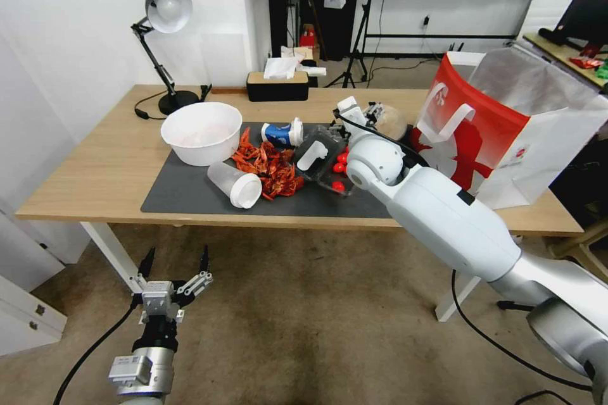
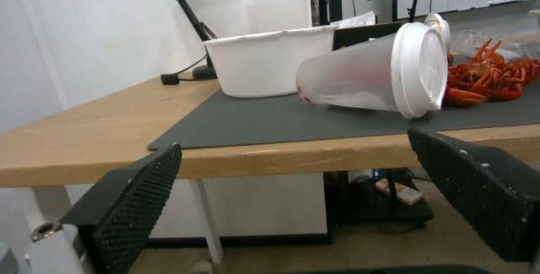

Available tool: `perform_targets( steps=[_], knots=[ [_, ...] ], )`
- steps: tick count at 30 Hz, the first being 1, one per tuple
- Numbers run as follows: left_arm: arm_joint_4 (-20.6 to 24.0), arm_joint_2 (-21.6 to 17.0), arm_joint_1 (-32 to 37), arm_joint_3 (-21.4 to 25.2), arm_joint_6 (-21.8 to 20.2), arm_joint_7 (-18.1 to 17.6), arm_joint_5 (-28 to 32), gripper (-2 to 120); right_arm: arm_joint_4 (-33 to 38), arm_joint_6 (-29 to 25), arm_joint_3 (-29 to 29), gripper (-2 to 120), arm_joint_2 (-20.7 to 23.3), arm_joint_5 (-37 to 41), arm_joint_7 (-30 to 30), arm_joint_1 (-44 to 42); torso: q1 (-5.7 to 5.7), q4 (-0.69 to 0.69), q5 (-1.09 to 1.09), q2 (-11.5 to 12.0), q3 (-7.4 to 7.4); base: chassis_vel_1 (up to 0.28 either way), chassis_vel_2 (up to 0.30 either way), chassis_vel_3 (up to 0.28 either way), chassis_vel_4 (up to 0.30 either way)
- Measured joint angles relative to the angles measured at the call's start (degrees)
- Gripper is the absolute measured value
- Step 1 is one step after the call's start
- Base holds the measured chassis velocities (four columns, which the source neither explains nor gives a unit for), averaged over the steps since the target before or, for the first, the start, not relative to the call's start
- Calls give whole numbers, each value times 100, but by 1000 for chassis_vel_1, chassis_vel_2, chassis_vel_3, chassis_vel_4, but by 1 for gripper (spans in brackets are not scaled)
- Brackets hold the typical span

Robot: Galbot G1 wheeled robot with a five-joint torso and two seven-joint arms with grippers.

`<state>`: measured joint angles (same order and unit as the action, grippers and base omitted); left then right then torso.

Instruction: Pick up the trash from the table and place it into the takeout bag.

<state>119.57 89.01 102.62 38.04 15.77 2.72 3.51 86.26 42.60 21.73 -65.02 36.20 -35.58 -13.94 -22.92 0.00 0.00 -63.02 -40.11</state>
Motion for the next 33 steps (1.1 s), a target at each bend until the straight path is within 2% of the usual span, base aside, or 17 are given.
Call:
perform_targets(
  steps=[16,33],
  knots=[
    [-24,-13,-3,-2,-5,-2,-2,100,-820,-12,71,100,-295,254,-170,304,1,0,0,0,0,0,0,0,0],
    [-47,-46,-16,-16,-11,-2,12,100,-1337,-43,12,100,-408,615,-300,397,1,-1,0,-1,0,0,0,0,0]
  ],
)
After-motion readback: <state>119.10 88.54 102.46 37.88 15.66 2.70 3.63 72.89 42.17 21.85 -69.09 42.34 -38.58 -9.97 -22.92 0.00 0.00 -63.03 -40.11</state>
